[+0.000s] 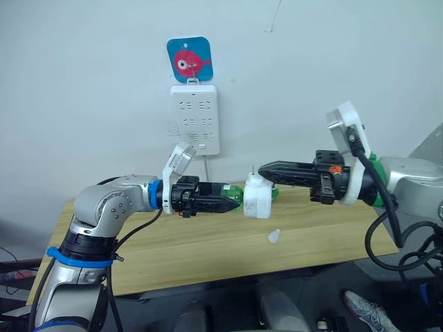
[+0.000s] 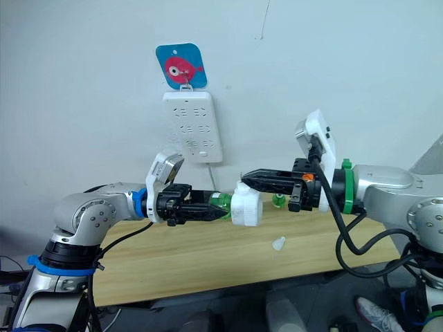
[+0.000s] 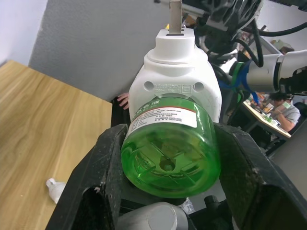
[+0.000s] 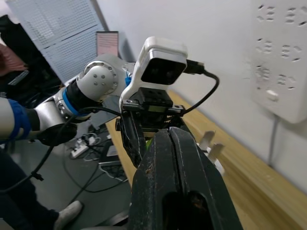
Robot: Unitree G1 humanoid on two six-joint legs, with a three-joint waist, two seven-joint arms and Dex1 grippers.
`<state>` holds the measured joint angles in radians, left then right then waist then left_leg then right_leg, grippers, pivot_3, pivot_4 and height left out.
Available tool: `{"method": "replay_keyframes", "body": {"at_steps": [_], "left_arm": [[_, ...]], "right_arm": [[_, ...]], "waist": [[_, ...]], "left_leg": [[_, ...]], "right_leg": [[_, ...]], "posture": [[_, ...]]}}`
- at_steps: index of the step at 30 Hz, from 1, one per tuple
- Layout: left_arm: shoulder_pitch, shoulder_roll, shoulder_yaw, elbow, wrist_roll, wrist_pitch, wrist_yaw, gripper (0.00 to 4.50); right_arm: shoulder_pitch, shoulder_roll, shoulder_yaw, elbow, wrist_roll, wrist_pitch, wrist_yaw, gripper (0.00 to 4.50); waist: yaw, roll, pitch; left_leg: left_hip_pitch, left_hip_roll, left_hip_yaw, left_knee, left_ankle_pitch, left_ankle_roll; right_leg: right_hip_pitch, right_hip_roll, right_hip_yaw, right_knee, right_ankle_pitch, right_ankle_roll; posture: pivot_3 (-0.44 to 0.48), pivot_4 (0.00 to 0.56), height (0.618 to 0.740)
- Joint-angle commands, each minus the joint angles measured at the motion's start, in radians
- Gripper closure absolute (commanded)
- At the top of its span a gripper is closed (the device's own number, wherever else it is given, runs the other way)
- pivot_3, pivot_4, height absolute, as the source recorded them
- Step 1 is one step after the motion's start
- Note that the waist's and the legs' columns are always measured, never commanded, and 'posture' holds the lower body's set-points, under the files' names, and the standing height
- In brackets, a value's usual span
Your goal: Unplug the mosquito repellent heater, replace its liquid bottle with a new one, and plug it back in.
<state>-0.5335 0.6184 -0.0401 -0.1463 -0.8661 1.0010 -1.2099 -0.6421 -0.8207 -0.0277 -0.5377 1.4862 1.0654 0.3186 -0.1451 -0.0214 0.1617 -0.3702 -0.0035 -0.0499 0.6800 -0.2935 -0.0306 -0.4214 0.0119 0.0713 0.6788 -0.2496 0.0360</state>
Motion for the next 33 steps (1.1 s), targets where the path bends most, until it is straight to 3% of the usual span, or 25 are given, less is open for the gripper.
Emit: {"method": "replay_keyframes", "body": {"at_steps": [1,21,33], "left_arm": [[-0.025,-0.005,0.011,-0.042,-0.044,0.012,-0.007,2.11],[-0.045,0.002,0.055,-0.068,-0.186,0.142,0.011,2.11],[-0.015,0.011,0.042,-0.064,-0.171,0.127,0.028,2.13]], "right_arm": [[-0.019,0.009,0.007,0.009,-0.026,-0.002,0.005,4.50],[0.004,0.039,0.026,0.057,-0.075,0.050,0.070,4.50],[-0.003,0.049,0.003,0.060,-0.084,0.041,0.066,4.50]], "waist": [[0.001,0.000,0.000],[0.001,0.000,0.000],[0.001,0.000,0.000]], "left_leg": [[0.000,0.000,0.000,0.000,0.000,0.000],[0.000,0.000,-0.001,0.000,0.000,0.000],[0.000,0.000,-0.001,0.000,0.000,0.000]], "right_leg": [[0.000,0.000,0.000,0.000,0.000,0.000],[0.000,0.000,0.000,0.000,0.000,0.000],[0.000,0.000,0.000,0.000,0.000,0.000]], "posture": [[-0.195,0.120,0.740],[-0.178,0.124,0.740],[-0.181,0.122,0.740]]}}
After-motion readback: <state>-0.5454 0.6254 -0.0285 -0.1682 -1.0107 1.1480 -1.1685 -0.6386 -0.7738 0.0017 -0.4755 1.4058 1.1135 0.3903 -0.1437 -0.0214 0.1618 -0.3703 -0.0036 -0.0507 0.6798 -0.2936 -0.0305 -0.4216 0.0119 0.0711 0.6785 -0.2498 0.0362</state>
